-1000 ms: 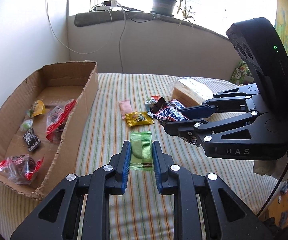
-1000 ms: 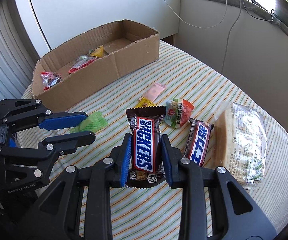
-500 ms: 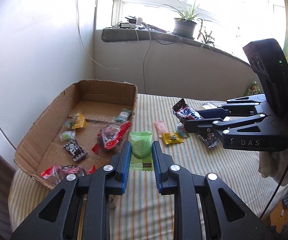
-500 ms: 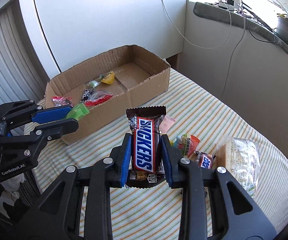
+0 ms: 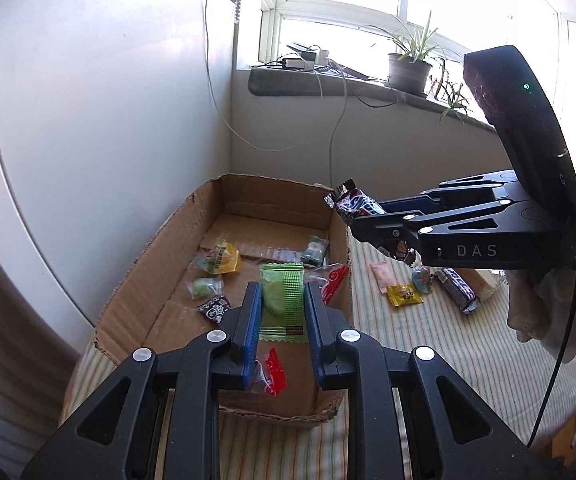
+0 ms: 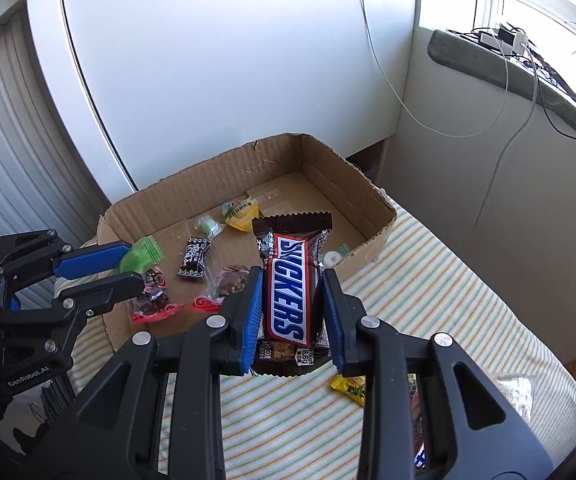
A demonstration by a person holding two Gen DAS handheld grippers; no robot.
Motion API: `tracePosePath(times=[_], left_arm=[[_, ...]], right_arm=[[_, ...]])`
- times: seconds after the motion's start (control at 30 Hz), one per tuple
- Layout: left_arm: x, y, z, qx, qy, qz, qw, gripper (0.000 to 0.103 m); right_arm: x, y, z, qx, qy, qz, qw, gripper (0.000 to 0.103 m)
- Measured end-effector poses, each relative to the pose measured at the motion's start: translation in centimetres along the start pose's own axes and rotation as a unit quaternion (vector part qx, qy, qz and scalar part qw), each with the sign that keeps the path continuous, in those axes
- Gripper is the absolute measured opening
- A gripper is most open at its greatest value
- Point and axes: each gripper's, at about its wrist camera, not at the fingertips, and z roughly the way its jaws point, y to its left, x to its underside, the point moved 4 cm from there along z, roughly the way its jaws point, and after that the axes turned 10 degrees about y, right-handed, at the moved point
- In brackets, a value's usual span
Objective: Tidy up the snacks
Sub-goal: 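Carry the Snickers bar into the box and open the right gripper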
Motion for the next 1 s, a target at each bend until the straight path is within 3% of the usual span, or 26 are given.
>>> tracePosePath(times=[0.27, 1.0], left_arm=[[-0.2, 1.3, -0.1, -0.009, -0.004, -0.006, 0.9999, 0.02], [-0.3, 2.2, 0.6, -0.014, -0.002, -0.018, 0.9997, 0.021]], right_arm=[[-1.8, 1.3, 1.6, -0.009, 0.003, -0.014, 1.0, 0.03], [-3.0, 1.3, 2.8, 0.002, 0.006, -0.021, 1.0, 0.03]])
